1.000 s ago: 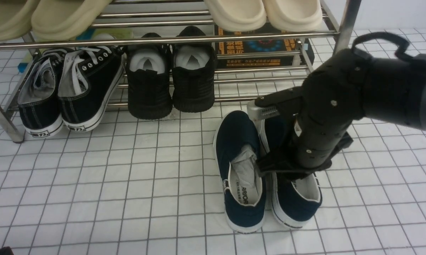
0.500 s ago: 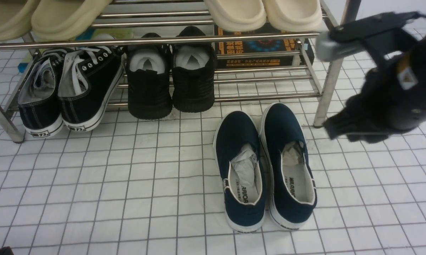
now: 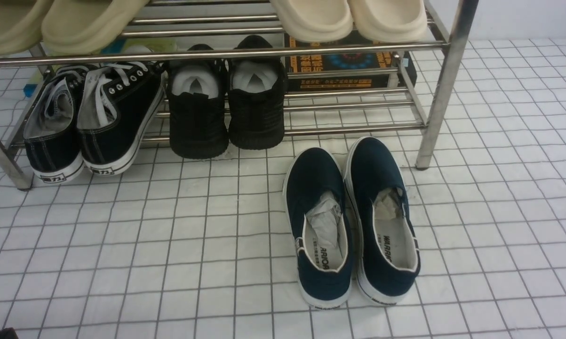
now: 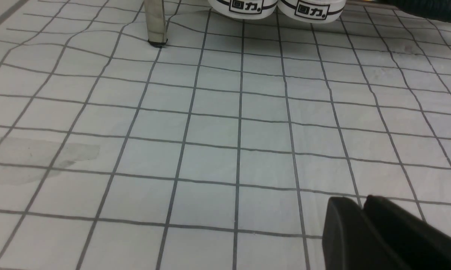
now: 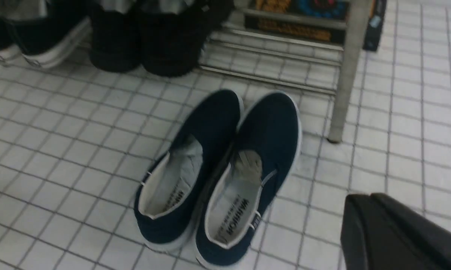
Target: Take the shoes off the shelf with your hand from the white checkered tablecloth.
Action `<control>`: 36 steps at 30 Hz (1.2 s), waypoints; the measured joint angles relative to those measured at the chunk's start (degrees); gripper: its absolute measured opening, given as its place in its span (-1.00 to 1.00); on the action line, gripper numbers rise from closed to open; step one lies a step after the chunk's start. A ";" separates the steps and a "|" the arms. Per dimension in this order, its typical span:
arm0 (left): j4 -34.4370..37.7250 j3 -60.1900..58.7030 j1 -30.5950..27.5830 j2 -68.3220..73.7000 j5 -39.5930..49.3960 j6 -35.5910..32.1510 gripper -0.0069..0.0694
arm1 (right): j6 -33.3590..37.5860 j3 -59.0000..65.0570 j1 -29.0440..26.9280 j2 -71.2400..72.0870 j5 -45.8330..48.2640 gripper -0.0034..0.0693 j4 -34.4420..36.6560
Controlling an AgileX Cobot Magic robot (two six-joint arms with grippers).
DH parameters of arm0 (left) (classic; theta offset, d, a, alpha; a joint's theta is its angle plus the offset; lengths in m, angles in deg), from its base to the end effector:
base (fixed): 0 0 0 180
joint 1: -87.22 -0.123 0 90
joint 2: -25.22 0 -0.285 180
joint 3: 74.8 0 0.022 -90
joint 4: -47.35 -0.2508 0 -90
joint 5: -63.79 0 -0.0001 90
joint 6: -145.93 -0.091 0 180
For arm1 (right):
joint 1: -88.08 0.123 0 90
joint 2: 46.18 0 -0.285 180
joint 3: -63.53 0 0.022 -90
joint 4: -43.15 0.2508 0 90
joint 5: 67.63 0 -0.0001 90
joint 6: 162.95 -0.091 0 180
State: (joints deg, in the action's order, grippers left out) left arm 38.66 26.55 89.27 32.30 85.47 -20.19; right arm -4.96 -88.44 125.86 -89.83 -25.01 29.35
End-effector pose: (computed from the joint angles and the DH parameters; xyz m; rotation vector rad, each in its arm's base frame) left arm 0.0526 0.0032 0.1718 -0.0996 1.8678 -0.0423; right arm 0.0938 0.0541 0.3836 -0.3452 1.9667 0.4009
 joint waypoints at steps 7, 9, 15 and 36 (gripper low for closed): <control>0.00 0.00 0.00 0.00 0.00 0.00 -0.58 | 0.00 22.53 0.00 6.88 -34.25 -0.94 -0.64; 0.00 0.00 0.00 0.00 0.00 0.00 -0.58 | 0.00 24.66 0.00 7.25 -38.72 -0.94 -1.19; 0.00 0.00 0.00 0.00 0.00 0.00 -0.58 | 0.00 29.40 0.00 7.27 -46.81 -0.94 -3.88; 0.00 0.00 0.00 0.00 0.00 0.00 -0.58 | 0.00 34.07 0.00 7.45 -47.83 -0.91 -12.39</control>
State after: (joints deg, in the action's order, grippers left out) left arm 38.66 26.55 89.27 32.30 85.47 -20.19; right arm -4.96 -54.37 125.86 -82.38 -72.84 16.96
